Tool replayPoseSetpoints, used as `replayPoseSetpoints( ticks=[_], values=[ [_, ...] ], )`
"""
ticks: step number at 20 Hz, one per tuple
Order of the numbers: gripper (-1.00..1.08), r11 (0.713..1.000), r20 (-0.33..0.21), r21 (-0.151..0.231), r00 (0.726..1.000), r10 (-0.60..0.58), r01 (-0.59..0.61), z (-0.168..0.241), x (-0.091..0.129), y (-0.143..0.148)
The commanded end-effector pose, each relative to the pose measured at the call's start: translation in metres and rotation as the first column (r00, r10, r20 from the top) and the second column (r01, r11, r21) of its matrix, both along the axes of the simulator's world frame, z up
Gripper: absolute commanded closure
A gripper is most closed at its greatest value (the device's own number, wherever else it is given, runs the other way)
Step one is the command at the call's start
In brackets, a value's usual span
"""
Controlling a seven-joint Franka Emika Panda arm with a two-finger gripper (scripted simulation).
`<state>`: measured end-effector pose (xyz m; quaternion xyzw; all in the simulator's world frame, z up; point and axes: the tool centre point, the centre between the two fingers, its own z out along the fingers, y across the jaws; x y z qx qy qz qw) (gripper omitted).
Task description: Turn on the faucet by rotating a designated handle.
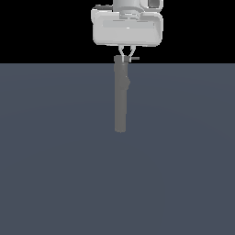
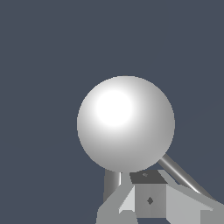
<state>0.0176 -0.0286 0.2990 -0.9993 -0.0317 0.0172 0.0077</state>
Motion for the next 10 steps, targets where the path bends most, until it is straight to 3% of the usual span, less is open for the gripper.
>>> replayPoseSetpoints(
  ticks=[1,10],
  values=[
    [1.08,1.0,0.019,-0.006,1.0,-0.012,0.012,0.0,0.015,-0.012],
    [1.08,0.999,0.03,-0.012,0.999,-0.038,0.038,0.001,0.041,-0.036]
  ],
)
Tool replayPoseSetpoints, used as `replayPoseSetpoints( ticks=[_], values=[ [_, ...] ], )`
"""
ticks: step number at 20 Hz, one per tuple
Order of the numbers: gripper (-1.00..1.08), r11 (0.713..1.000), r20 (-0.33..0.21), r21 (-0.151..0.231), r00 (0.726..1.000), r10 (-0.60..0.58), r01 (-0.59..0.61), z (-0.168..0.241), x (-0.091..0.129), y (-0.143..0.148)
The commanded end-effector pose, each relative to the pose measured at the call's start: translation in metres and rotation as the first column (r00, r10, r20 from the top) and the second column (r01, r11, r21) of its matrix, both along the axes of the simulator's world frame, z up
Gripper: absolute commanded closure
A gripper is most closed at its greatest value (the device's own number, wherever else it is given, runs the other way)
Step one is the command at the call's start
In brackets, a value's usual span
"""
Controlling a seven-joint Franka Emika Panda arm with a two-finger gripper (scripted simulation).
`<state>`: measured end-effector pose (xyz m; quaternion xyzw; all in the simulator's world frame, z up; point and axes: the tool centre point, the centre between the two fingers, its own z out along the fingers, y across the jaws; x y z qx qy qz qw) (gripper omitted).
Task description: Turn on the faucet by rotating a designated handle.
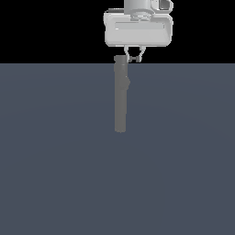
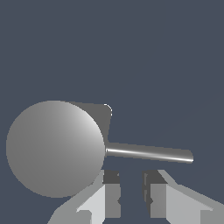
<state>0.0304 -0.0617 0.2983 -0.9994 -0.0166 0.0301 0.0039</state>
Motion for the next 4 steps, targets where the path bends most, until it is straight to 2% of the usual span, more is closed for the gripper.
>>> replayPoseSetpoints(
  ticks=[1,4],
  values=[
    [1.08,1.0,0.057,-0.005,0.998,-0.011,0.011,0.0019,0.0313,-0.0054],
    [1.08,1.0,0.06,-0.006,0.998,-0.016,0.016,0.0022,0.0368,-0.0106]
  ],
)
